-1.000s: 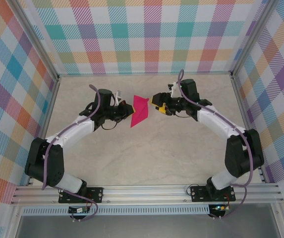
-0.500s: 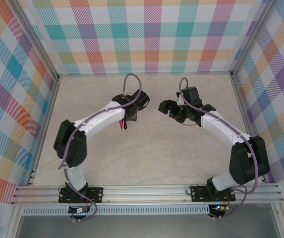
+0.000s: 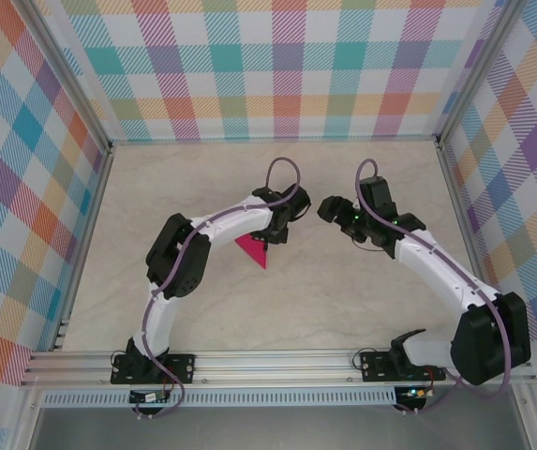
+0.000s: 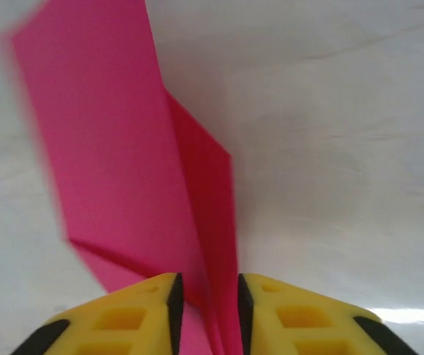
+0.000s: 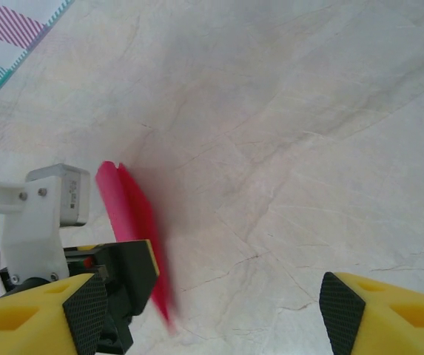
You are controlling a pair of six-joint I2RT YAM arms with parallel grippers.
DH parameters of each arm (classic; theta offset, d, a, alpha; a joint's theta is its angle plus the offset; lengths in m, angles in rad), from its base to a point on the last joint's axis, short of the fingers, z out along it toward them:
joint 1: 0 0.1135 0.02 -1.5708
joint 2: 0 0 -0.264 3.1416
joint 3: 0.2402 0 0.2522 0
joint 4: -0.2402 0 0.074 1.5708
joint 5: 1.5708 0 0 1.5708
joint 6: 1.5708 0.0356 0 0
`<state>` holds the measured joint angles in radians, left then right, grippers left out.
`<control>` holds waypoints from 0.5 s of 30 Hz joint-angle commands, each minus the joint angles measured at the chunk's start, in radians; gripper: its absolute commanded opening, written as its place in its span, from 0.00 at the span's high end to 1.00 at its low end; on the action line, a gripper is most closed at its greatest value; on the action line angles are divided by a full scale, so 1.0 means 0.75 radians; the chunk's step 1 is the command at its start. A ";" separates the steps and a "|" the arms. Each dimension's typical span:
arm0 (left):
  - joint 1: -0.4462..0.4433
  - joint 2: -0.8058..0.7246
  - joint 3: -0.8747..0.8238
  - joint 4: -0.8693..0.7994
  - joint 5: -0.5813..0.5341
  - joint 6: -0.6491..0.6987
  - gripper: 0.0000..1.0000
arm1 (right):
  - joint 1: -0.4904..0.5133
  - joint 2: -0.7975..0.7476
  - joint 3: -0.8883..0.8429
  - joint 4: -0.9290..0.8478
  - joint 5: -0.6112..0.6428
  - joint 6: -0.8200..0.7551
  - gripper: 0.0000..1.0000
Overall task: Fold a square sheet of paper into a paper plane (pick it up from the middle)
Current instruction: Turn over the paper at the center of the table.
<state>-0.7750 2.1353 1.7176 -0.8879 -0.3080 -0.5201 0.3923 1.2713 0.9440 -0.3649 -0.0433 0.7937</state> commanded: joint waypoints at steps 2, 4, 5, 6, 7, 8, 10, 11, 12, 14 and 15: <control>0.058 -0.103 -0.059 0.200 0.402 -0.019 0.65 | -0.007 -0.016 -0.021 -0.005 0.014 0.039 0.24; 0.098 -0.163 -0.084 0.221 0.478 -0.007 0.60 | 0.012 -0.012 -0.056 0.083 -0.034 0.032 0.29; 0.117 -0.190 -0.099 0.228 0.500 -0.004 0.58 | 0.029 -0.004 -0.063 0.111 -0.035 0.028 0.30; 0.141 -0.228 -0.126 0.241 0.516 -0.003 0.56 | 0.058 0.014 -0.060 0.130 -0.034 0.021 0.30; 0.166 -0.268 -0.162 0.253 0.520 -0.002 0.55 | 0.090 0.047 -0.047 0.144 -0.044 0.009 0.31; 0.189 -0.300 -0.193 0.260 0.514 -0.002 0.53 | 0.122 0.083 -0.023 0.139 -0.046 0.004 0.33; 0.254 -0.379 -0.276 0.269 0.473 -0.001 0.48 | 0.202 0.187 0.036 0.136 -0.054 0.008 0.38; 0.288 -0.409 -0.314 0.273 0.446 -0.004 0.45 | 0.244 0.236 0.064 0.142 -0.066 0.011 0.41; 0.328 -0.445 -0.364 0.279 0.420 -0.013 0.42 | 0.294 0.299 0.101 0.149 -0.077 0.017 0.44; 0.414 -0.513 -0.469 0.300 0.391 -0.044 0.36 | 0.383 0.416 0.181 0.145 -0.085 0.025 0.49; 0.458 -0.550 -0.522 0.320 0.386 -0.051 0.33 | 0.424 0.476 0.221 0.148 -0.087 0.032 0.52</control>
<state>-0.4953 1.7741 1.4082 -0.6605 0.0074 -0.5392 0.6434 1.5570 1.0401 -0.2787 -0.0795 0.8097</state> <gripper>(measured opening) 0.657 0.488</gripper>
